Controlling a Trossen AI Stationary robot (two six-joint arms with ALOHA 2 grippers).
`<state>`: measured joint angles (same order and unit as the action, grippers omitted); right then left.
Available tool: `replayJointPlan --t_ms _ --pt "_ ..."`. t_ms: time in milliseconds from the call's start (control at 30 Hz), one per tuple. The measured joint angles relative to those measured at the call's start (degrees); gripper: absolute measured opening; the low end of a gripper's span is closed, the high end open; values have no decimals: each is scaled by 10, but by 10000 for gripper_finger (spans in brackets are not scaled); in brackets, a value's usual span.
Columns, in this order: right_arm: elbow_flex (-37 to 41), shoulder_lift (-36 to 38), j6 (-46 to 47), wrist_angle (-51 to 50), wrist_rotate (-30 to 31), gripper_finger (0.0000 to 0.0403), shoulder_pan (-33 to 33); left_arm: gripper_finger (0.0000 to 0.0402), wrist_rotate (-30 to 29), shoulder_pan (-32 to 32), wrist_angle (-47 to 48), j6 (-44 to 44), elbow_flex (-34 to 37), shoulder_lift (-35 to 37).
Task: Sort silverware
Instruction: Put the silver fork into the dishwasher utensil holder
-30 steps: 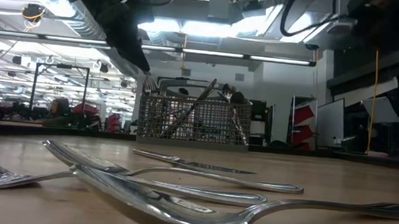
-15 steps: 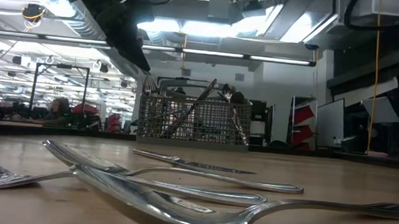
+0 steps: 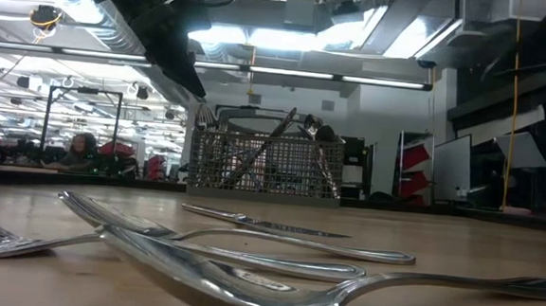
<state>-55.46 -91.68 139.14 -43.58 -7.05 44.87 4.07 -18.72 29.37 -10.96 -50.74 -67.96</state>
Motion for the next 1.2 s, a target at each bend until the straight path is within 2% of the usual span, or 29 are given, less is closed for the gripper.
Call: replayJointPlan --t_ms 233,467,667,933,1067,1200 --pt "0 0 -12 -2 8 84 3 111 0 0 0 5 0 0" --pt "0 0 -75 -3 41 74 1 111 0 0 0 5 0 0" --pt "0 0 -298 -1 48 74 1 111 0 0 0 7 0 0" --pt "0 0 -575 0 48 74 1 111 0 0 0 55 0 0" --pt "0 0 -662 -11 17 74 1 111 0 0 0 66 0 0" --pt "0 0 -702 -28 -3 74 1 111 0 0 0 69 0 0"
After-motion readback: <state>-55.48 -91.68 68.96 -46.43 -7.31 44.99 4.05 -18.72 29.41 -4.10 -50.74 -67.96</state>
